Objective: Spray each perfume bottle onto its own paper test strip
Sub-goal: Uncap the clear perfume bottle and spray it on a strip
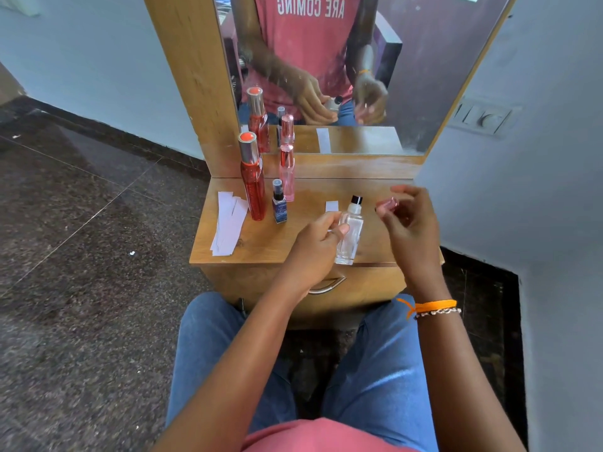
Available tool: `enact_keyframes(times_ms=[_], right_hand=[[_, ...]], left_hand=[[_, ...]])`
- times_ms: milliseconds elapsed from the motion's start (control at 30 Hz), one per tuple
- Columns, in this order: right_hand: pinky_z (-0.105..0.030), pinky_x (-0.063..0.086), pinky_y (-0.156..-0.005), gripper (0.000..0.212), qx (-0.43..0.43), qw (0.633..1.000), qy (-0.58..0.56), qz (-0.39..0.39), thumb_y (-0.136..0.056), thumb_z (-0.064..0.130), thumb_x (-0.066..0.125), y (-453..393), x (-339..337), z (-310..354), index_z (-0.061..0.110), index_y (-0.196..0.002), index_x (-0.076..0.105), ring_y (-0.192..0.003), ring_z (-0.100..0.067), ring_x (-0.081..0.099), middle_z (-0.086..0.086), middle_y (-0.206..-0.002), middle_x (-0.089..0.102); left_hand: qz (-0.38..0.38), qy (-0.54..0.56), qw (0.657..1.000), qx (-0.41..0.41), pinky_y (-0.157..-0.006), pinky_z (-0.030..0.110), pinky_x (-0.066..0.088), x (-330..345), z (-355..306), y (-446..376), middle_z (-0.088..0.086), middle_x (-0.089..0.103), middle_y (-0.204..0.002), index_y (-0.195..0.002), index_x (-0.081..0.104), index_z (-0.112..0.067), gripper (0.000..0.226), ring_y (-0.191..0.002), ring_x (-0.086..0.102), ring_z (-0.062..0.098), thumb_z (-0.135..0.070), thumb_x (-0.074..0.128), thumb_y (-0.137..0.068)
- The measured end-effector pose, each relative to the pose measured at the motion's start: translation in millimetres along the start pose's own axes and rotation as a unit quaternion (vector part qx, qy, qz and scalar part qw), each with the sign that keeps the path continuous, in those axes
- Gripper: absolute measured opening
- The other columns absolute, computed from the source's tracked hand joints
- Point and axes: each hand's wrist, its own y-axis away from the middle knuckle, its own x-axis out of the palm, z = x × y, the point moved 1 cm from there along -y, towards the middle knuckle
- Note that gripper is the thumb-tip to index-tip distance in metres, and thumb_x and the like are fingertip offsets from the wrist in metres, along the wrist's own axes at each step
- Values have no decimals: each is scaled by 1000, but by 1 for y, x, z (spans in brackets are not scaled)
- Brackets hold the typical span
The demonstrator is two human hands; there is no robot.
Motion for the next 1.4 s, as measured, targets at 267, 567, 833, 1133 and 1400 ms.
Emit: enact_keyframes(times_ms=[267, 567, 833, 1133, 1400], right_hand=[[-31, 53, -87, 27, -17, 982, -119, 146, -84, 0, 66, -11, 4, 27, 19, -103, 65, -93, -18, 66, -3, -93, 70], [-20, 52, -73, 19, -5, 978, -118, 170, -77, 2, 73, -10, -2, 32, 17, -88, 67, -78, -7, 67, 8, -79, 72], [-38, 48, -94, 37, 41, 973, -121, 190, -91, 11, 61, 12, 3, 12, 18, -126, 51, -110, -22, 60, -9, -117, 62], [-25, 52, -83, 28, -13, 989, 0, 150, -82, -2, 66, -4, 28, 0, 4, -109, 61, -97, -21, 66, -8, -104, 69], [-13, 49, -78, 26, -34, 991, 49, 122, -84, -1, 62, -38, 49, -13, 5, -110, 60, -93, -17, 65, -4, -100, 69]], left_hand=[[13, -17, 1000, 24, -87, 36, 46, -4, -2, 1, 3, 64, -113, -123, 56, -17, 30, -105, 57, 17, -21, 40, -97], [15, -48, 997, 51, -90, 32, 42, -6, -2, 4, 6, 61, -122, -128, 52, -13, 33, -114, 54, 19, -16, 42, -96], [-40, -6, 997, 71, -104, 34, 36, -6, -6, 1, 6, 46, -128, -130, 49, -11, 35, -121, 46, 19, -9, 41, -96], [-70, 26, 996, 54, -86, 1, 38, -19, 4, 2, -4, 45, -135, -133, 47, -21, 43, -118, 47, 5, -6, 48, -93], [-98, -8, 995, 28, -75, -3, 37, -32, 9, 10, -8, 61, -109, -103, 64, -24, 27, -91, 52, -13, -4, 49, -91]])
